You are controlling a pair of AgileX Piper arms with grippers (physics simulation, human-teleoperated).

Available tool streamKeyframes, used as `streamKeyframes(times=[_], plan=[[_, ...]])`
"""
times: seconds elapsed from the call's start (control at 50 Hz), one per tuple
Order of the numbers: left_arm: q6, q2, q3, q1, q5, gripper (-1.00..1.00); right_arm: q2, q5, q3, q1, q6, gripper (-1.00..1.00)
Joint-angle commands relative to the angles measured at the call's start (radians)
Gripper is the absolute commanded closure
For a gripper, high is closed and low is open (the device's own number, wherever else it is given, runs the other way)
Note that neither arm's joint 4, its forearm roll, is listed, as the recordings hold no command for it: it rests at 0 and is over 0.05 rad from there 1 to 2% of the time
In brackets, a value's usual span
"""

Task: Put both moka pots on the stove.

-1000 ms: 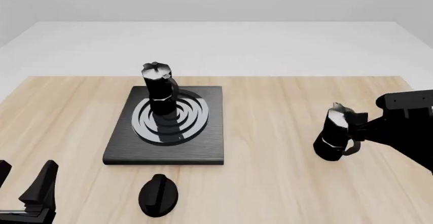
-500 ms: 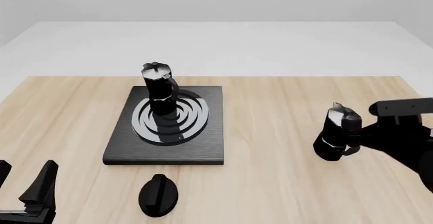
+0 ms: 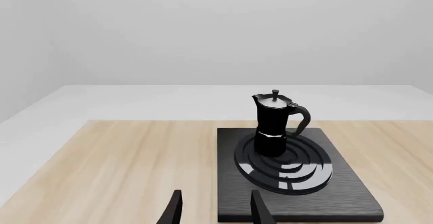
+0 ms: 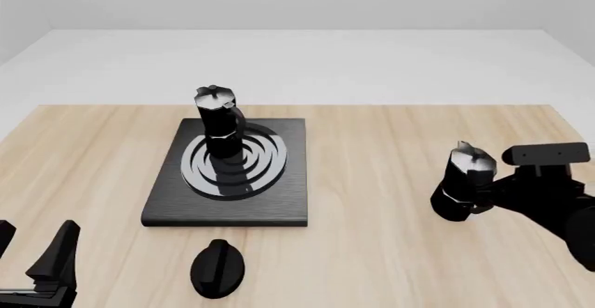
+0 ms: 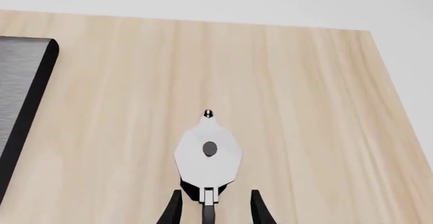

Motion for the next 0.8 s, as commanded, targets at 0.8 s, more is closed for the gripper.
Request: streamKeyframes(times=[0.8], plan=[[0.0, 0.0, 0.0, 0.0, 0.0, -1.0, 0.12, -0.072, 0.01, 0.011, 0.015, -1.0]])
